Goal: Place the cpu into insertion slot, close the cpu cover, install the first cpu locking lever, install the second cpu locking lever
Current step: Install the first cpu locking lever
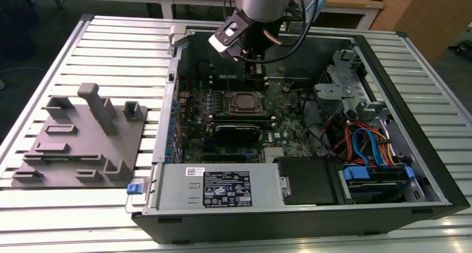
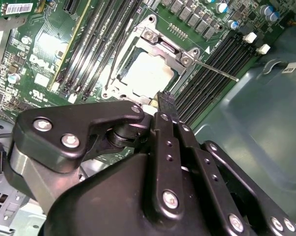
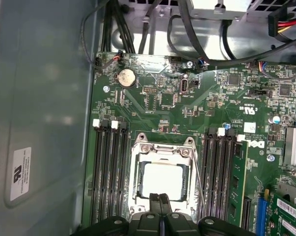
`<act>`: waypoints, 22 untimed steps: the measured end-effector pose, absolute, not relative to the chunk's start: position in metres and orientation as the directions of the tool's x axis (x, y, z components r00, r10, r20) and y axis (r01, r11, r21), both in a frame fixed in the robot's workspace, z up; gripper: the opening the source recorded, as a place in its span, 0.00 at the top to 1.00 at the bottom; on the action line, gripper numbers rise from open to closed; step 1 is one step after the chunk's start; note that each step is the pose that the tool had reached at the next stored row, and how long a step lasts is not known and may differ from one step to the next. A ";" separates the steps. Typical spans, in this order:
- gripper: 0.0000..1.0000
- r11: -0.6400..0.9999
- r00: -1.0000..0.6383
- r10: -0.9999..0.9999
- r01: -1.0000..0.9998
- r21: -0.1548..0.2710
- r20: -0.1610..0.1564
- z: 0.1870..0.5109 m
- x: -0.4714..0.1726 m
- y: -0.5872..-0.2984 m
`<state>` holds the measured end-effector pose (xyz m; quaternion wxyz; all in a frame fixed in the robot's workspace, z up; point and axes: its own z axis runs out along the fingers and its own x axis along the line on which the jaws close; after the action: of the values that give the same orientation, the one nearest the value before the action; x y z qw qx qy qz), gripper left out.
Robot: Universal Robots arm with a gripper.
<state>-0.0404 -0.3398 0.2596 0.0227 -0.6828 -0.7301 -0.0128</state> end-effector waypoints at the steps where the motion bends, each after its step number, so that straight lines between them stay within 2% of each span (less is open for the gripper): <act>1: 0.89 0.072 -0.071 0.996 0.997 -0.012 0.051 0.260 -0.040 -0.340; 22: 0.89 0.118 -0.117 0.992 0.993 -0.012 0.051 0.260 -0.040 -0.340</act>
<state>-0.0404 -0.3398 0.2596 0.0231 -0.6640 -0.7473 -0.0122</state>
